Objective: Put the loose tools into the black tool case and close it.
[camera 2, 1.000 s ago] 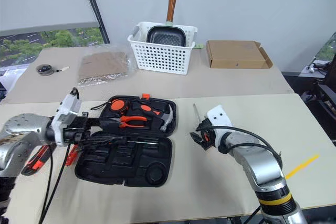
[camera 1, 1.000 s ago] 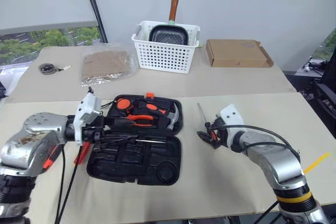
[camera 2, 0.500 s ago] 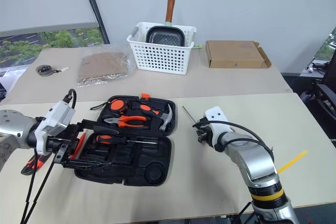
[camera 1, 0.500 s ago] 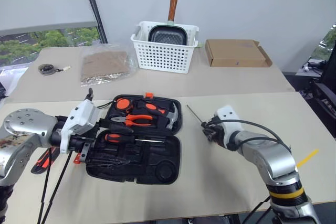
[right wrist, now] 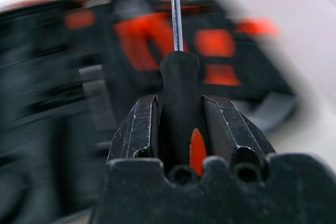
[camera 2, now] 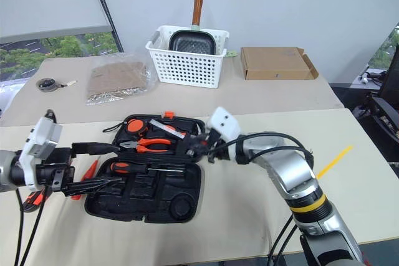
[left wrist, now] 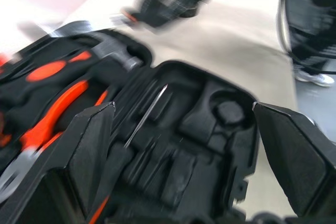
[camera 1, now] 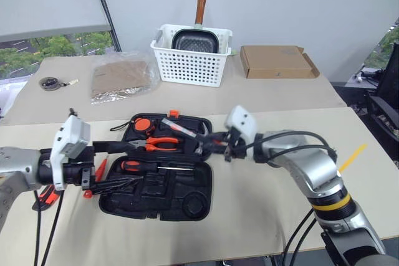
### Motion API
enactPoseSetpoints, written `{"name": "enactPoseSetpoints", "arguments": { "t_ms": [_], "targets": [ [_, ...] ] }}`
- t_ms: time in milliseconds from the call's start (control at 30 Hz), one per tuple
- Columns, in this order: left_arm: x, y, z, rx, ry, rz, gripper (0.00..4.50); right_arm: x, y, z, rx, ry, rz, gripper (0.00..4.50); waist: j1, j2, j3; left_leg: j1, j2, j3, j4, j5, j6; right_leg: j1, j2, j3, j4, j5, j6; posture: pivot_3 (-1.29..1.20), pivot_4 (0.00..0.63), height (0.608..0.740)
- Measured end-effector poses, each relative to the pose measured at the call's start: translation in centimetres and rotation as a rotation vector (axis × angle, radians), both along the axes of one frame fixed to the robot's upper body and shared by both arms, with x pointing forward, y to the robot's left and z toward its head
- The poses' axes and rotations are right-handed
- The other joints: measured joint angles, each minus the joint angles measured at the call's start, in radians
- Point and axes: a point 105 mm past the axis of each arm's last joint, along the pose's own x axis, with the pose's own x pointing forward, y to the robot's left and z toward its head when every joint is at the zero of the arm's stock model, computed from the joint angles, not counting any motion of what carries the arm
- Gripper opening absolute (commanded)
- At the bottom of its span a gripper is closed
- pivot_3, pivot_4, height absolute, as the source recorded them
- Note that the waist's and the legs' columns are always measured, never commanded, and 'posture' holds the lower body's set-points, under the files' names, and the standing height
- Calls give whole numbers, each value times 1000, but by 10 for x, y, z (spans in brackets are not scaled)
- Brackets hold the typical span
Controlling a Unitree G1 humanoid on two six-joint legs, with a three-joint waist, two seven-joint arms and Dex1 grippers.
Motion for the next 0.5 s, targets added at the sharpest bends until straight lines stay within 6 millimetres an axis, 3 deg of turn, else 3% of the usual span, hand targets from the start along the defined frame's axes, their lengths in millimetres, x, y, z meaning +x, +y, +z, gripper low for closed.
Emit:
{"name": "enactPoseSetpoints", "arguments": {
  "t_ms": [167,267,500],
  "targets": [
    [-14,7,-1,15,11,47,4500,-4,17,-16,-78,6,101,960,3,0,0,2,1,0,0,-2,3,0,0,0,1,0,0,0,150,700],
    [-23,5,-7,5,39,52,4500,0,19,-32,-125,34,82,960,5,0,0,1,1,0,0,1,-3,-1,0,0,1,0,-2,0,150,700],
    [-28,10,-8,9,48,78,4500,-5,22,-42,-169,50,107,960,15,0,0,1,1,-1,0,-2,-5,0,0,-1,1,-1,-3,0,150,700]
  ]
}}
